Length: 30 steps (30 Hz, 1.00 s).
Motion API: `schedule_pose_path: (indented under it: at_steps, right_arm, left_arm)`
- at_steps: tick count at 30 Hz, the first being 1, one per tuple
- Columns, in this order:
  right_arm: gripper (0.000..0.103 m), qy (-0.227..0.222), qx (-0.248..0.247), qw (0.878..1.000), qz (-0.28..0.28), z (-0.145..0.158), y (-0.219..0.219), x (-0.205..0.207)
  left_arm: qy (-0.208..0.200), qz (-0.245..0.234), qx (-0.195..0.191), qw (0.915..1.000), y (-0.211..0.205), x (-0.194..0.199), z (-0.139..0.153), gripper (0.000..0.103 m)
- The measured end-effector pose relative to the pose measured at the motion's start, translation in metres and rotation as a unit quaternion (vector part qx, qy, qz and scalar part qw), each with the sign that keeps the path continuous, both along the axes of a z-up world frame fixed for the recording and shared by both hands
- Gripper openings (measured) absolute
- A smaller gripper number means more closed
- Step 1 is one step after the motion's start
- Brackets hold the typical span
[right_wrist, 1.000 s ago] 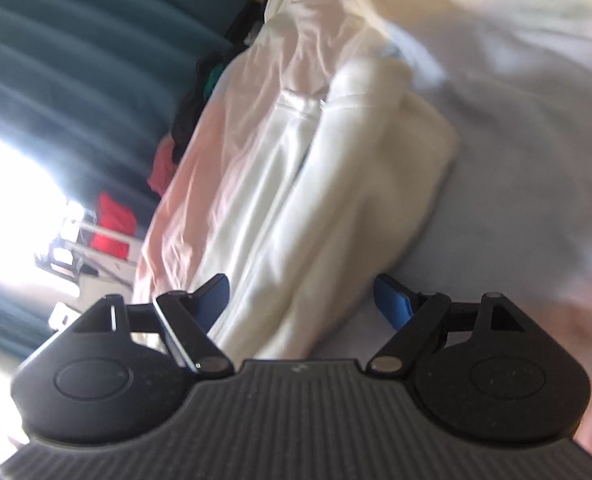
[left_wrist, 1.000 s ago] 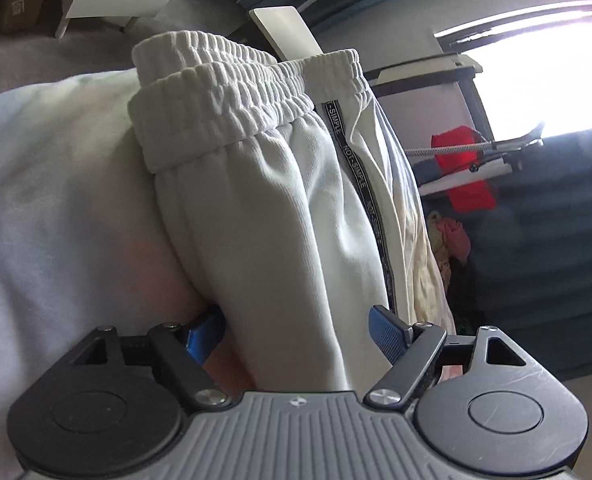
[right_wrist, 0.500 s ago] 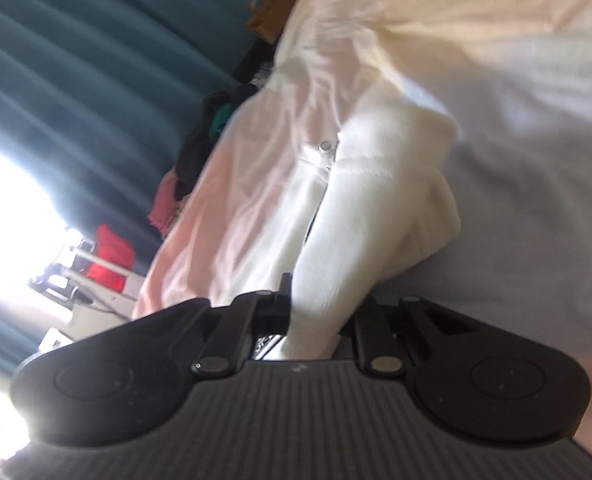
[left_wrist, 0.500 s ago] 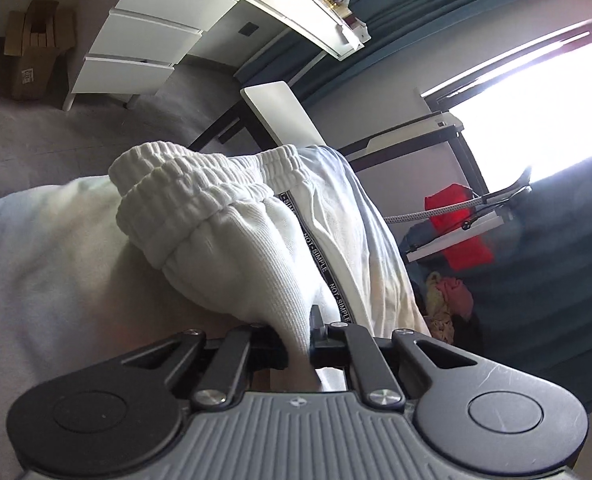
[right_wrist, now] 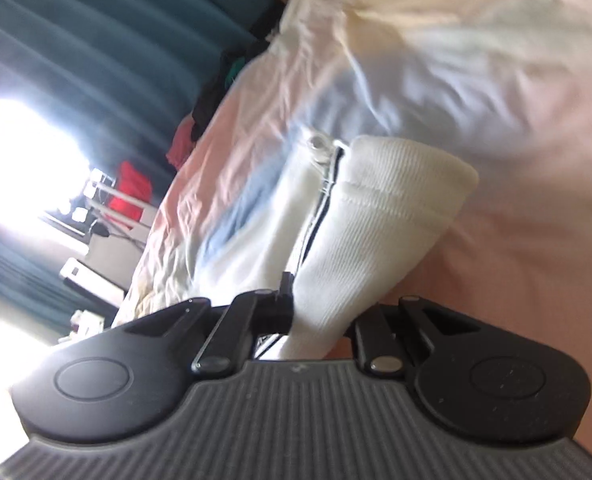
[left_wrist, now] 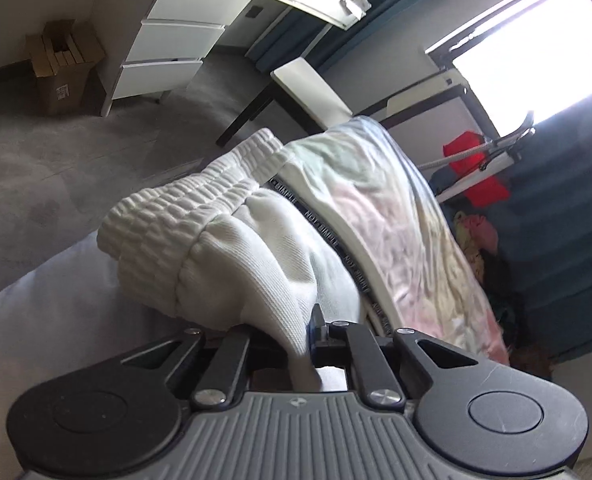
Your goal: Fold clothes
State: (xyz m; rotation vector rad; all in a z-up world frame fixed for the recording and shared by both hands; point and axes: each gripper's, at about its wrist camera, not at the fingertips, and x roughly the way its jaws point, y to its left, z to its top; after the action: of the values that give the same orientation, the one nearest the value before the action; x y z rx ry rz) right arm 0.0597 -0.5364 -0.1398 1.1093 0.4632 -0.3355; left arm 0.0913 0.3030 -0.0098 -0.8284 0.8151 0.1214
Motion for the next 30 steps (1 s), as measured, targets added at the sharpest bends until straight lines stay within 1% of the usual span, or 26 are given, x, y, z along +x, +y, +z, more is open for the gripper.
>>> schedule_pose_path:
  at_steps: [1,2,3,4,5,6,7,8,10,11,12,14,15,16,18,19,20,21,23,25,27,28,30]
  right_arm:
    - [0.019,-0.001,0.013,1.000,-0.006,-0.005,-0.001,-0.005]
    - [0.025,0.000,0.022,1.000,-0.013,-0.008,-0.002,-0.009]
    - [0.029,0.004,0.023,1.000,-0.019,-0.007,-0.003,-0.012]
    - [0.035,0.008,0.020,1.000,-0.019,-0.004,-0.003,-0.017]
    - [0.045,0.010,0.018,1.000,-0.016,-0.001,-0.003,-0.022]
    - [0.050,0.009,0.014,1.000,-0.015,0.002,-0.002,-0.029]
    - [0.061,0.007,0.009,1.000,-0.017,0.006,-0.002,-0.038]
    - [0.063,0.003,0.006,1.000,-0.022,0.010,-0.003,-0.046]
    - [0.063,-0.008,0.005,0.999,-0.032,0.016,-0.005,-0.063]
    - [0.063,-0.015,0.005,0.999,-0.035,0.018,-0.006,-0.069]
    - [0.062,-0.019,0.000,0.999,-0.033,0.021,-0.006,-0.069]
    - [0.062,-0.023,-0.016,0.999,-0.022,0.029,-0.006,-0.065]
    - [0.061,-0.025,-0.023,0.999,-0.016,0.033,-0.005,-0.062]
    - [0.060,-0.014,-0.030,0.999,-0.012,0.035,-0.005,-0.058]
    - [0.055,0.022,-0.041,0.999,-0.007,0.036,-0.003,-0.046]
    - [0.049,0.031,-0.038,0.999,-0.009,0.035,-0.002,-0.045]
    - [0.049,0.034,-0.031,0.999,-0.012,0.033,-0.002,-0.048]
    - [0.049,0.037,-0.023,0.999,-0.015,0.032,-0.002,-0.050]
    - [0.050,0.044,-0.008,0.999,-0.022,0.029,-0.001,-0.055]
    - [0.050,0.056,0.009,0.998,-0.027,0.021,-0.002,-0.059]
    - [0.050,0.057,0.033,0.997,-0.035,0.011,-0.004,-0.063]
    - [0.051,0.056,0.044,0.997,-0.039,0.006,-0.006,-0.064]
    - [0.051,0.059,0.059,0.995,-0.051,-0.003,-0.010,-0.065]
  left_arm:
    - [0.004,-0.017,0.006,0.9998,-0.001,-0.001,0.000,0.013]
    - [0.008,-0.033,0.013,0.9993,-0.004,0.000,0.002,0.015]
    - [0.010,-0.049,0.020,0.9986,-0.007,-0.001,0.005,0.024]
    - [0.011,-0.064,0.030,0.9974,-0.011,-0.005,0.009,0.043]
    - [0.011,-0.080,0.044,0.9957,-0.016,-0.010,0.014,0.053]
    - [0.011,-0.096,0.065,0.9932,-0.022,-0.017,0.020,0.065]
    - [0.011,-0.109,0.092,0.9897,-0.030,-0.025,0.025,0.069]
    - [0.011,-0.123,0.121,0.9850,-0.039,-0.033,0.031,0.069]
    - [0.012,-0.161,0.172,0.9718,-0.061,-0.050,0.040,0.072]
    - [0.013,-0.185,0.196,0.9629,-0.076,-0.055,0.044,0.073]
    - [0.010,-0.212,0.215,0.9532,-0.092,-0.057,0.045,0.074]
    - [-0.006,-0.264,0.235,0.9355,-0.123,-0.060,0.048,0.079]
    - [-0.016,-0.289,0.237,0.9275,-0.143,-0.060,0.048,0.080]
    - [-0.029,-0.315,0.235,0.9192,-0.164,-0.058,0.046,0.081]
    - [-0.048,-0.354,0.224,0.9068,-0.203,-0.055,0.040,0.082]
    - [-0.052,-0.372,0.217,0.9009,-0.224,-0.053,0.033,0.082]
    - [-0.057,-0.394,0.210,0.8929,-0.247,-0.051,0.026,0.082]
    - [-0.063,-0.419,0.214,0.8801,-0.269,-0.049,0.016,0.082]
    - [-0.081,-0.465,0.246,0.8467,-0.311,-0.048,-0.004,0.082]
    - [-0.098,-0.508,0.277,0.8095,-0.353,-0.047,-0.024,0.082]
    - [-0.114,-0.549,0.307,0.7686,-0.395,-0.045,-0.045,0.082]
    - [-0.124,-0.563,0.324,0.7503,-0.412,-0.046,-0.053,0.082]
    - [-0.150,-0.573,0.361,0.7206,-0.436,-0.050,-0.069,0.082]
